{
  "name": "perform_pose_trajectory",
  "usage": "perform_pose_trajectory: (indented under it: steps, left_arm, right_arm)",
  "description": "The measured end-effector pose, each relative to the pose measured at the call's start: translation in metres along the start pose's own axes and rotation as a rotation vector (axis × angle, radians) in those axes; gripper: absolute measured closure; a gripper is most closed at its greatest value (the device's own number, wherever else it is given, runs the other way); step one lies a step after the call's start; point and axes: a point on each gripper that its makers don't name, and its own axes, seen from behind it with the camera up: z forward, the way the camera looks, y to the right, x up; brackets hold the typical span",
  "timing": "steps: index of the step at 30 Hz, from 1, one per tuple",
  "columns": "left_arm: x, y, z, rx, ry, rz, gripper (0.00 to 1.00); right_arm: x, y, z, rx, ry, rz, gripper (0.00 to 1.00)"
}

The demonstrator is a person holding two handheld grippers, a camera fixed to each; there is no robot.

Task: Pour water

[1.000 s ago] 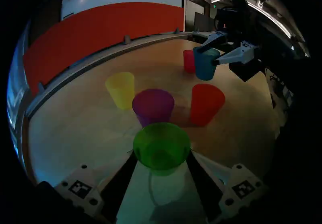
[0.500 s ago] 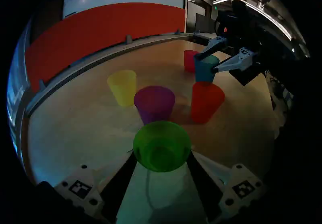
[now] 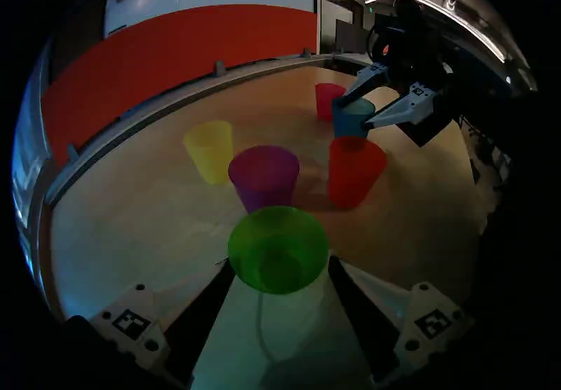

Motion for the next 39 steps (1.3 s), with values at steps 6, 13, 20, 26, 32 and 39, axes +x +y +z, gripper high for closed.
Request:
perform_pose_trajectory:
  steps: [6,13,20,26,32,39]
  left_arm:
    - [-0.011,-0.001,-0.003,0.011,-0.018,-0.003,0.02]
    - [-0.021,0.000,-0.009,0.016,-0.023,-0.022,0.02]
    - [-0.022,0.001,-0.014,0.027,-0.012,-0.034,0.02]
    - [-0.020,0.003,-0.015,0.024,-0.007,-0.035,0.02]
    - [-0.019,0.004,-0.016,0.026,0.002,-0.044,0.02]
    - [-0.020,-0.002,-0.023,0.047,0.014,-0.057,0.02]
  right_arm:
    - [-0.009,-0.001,0.005,0.000,-0.011,0.006,0.06]
    - [-0.018,-0.004,0.008,0.002,-0.019,0.018,0.06]
    - [-0.023,-0.004,0.007,-0.001,-0.023,0.027,0.06]
    - [-0.024,-0.002,0.007,-0.013,-0.024,0.025,0.00]
    - [-0.026,-0.003,0.003,-0.022,-0.024,0.029,0.00]
    - [-0.029,-0.005,-0.007,-0.034,-0.019,0.032,0.00]
